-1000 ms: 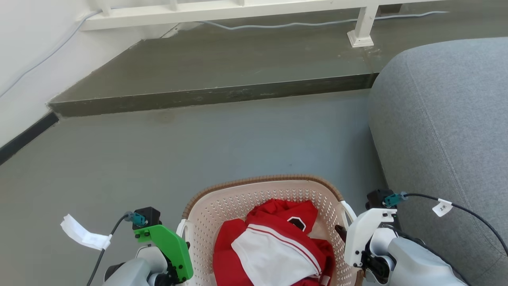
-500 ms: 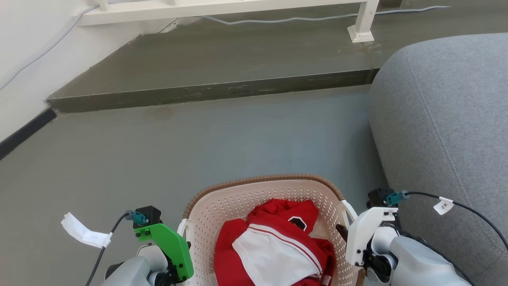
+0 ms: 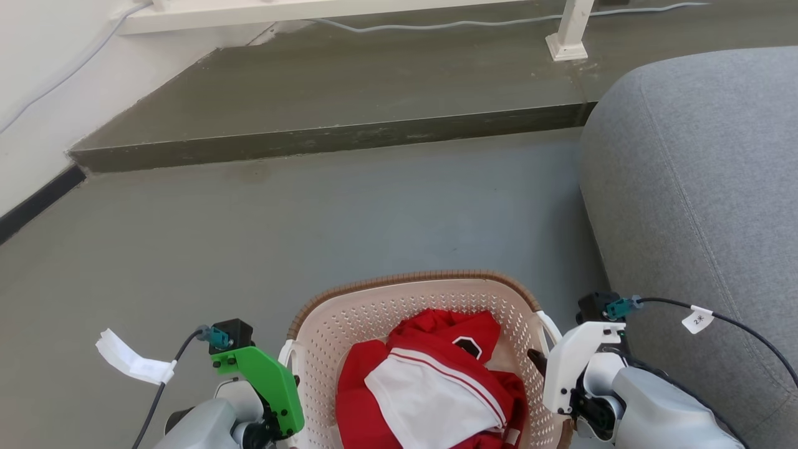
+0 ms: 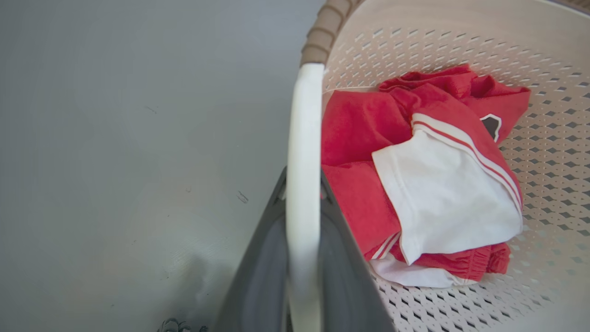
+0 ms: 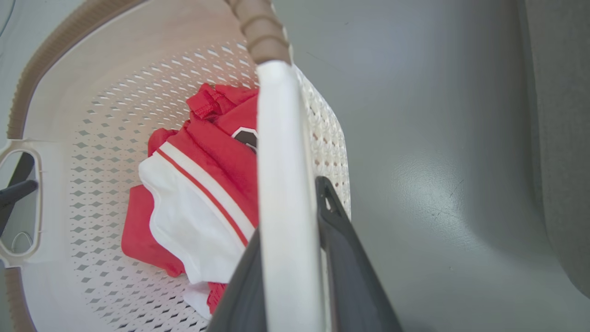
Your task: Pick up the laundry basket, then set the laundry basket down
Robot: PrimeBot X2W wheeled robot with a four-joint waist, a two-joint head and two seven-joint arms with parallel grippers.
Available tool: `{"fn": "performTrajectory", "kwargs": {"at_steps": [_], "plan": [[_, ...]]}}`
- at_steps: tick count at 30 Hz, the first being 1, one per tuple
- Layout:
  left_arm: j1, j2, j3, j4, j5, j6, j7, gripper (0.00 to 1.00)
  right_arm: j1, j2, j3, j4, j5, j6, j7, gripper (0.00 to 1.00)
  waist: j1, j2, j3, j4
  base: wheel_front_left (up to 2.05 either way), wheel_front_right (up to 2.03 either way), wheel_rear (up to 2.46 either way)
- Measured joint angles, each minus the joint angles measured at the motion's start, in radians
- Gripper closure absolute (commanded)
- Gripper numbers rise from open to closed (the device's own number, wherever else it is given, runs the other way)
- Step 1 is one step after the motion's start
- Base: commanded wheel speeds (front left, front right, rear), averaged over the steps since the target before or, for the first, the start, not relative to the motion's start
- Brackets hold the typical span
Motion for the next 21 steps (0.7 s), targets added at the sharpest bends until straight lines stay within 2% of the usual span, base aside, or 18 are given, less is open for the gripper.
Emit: {"fn": "performTrajectory", "kwargs": {"at_steps": [11,21], "plan": [[-0.003,0.000,-0.003,-0.001,-0.017,0.000,0.000,1.00,-0.011,-0.005,0.016,-0.001,0.014,0.000,0.000,1.00,0.0000,0.0000,0.015,-0.001,0.00,0.00,0.00],[-0.068,0.000,-0.007,-0.009,-0.017,0.000,-0.014,1.00,-0.075,-0.026,0.024,-0.014,0.021,0.000,-0.005,1.00,0.0000,0.0000,0.077,0.000,0.00,0.00,0.00]]}}
